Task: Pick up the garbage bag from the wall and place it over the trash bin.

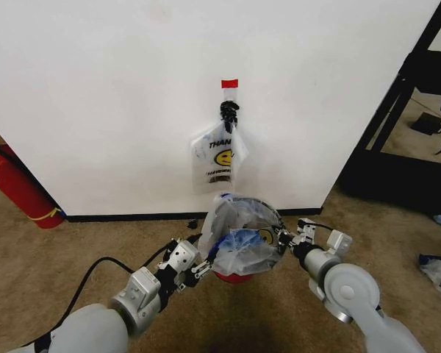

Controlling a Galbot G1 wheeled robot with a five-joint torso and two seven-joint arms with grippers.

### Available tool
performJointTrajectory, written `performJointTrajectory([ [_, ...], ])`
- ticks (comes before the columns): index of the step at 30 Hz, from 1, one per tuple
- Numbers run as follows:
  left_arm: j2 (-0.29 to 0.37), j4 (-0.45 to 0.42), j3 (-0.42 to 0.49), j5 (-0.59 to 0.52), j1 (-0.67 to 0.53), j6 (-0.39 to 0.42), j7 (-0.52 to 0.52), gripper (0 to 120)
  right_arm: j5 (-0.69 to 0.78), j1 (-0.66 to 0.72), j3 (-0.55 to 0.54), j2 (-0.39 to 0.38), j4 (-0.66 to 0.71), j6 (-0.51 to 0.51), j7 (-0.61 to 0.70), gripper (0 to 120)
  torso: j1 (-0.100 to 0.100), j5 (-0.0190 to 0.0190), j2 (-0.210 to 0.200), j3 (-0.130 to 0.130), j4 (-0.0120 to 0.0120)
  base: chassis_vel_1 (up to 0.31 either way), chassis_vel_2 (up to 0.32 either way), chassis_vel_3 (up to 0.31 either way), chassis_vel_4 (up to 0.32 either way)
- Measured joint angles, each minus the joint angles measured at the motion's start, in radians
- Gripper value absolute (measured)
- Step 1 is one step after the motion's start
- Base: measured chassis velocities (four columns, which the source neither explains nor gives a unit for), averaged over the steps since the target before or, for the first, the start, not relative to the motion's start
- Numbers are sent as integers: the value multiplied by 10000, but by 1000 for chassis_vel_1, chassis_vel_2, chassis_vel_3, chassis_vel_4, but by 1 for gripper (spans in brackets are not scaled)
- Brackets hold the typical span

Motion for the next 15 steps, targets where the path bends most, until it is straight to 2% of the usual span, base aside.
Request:
performJointTrajectory([
  [3, -275, 353, 254, -1015, -1161, 243, -347, 84, -78, -59, 0, -27, 76, 1, -21, 0, 0, -2, 0, 0, -6, 0, 0, 0, 0],
  [6, -385, 544, 257, -1602, -1615, 516, -610, 90, -97, -50, -30, -40, 80, 1, -22, 0, 0, -2, 0, 0, -10, 0, 0, 0, 0],
  [8, -364, 707, 174, -2076, -1834, 1016, -924, 98, -106, 118, -211, -43, 7, 1, -25, 0, 1, 2, 0, 0, 2, 0, 0, 0, 0],
  [15, -338, 658, 230, -2884, -1835, 1421, -999, 96, -205, 133, -255, -25, -51, 1, -32, 0, 1, 1, 0, 0, -3, 0, 0, 0, 0],
])
